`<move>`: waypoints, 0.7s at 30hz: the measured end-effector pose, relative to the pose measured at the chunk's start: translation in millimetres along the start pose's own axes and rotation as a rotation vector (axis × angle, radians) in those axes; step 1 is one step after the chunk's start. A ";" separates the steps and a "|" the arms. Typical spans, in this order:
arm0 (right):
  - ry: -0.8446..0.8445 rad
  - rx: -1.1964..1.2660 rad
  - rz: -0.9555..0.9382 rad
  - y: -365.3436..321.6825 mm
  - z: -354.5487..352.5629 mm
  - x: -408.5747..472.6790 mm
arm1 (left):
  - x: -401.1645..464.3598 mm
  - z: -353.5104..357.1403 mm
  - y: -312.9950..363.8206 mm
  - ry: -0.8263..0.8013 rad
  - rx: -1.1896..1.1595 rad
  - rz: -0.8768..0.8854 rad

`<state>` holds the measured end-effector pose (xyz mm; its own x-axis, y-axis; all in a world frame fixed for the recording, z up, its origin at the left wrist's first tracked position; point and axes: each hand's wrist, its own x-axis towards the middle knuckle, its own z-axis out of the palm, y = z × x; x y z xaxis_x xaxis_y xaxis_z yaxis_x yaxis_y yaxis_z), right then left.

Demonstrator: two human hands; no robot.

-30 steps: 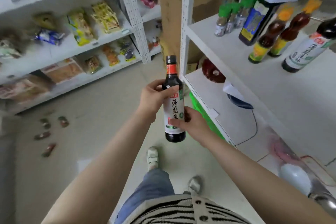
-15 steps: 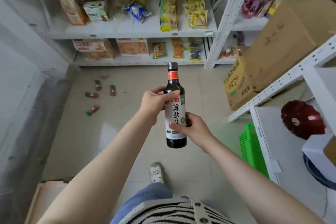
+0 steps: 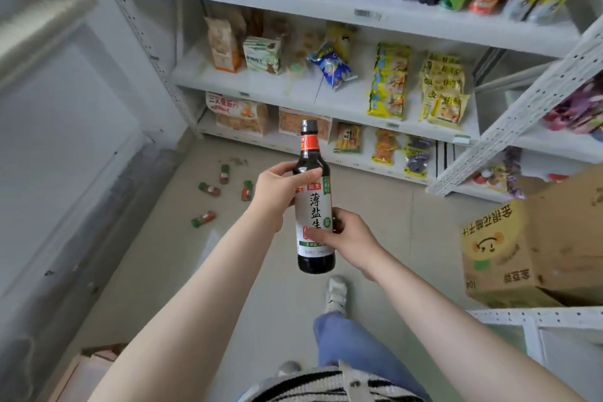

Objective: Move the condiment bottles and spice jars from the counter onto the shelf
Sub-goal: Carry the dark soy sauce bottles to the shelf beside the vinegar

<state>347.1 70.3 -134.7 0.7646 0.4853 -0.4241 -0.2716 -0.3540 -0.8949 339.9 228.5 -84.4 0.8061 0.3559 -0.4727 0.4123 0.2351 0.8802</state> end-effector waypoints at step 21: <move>-0.364 -0.167 -0.179 -201.1 9.4 325.9 | 247.8 -99.4 186.4 0.328 -0.074 0.146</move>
<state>645.4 307.2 -94.3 0.5271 0.7904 -0.3121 -0.0327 -0.3482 -0.9369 574.3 450.4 -41.7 0.6706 0.6587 -0.3412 0.2609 0.2211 0.9397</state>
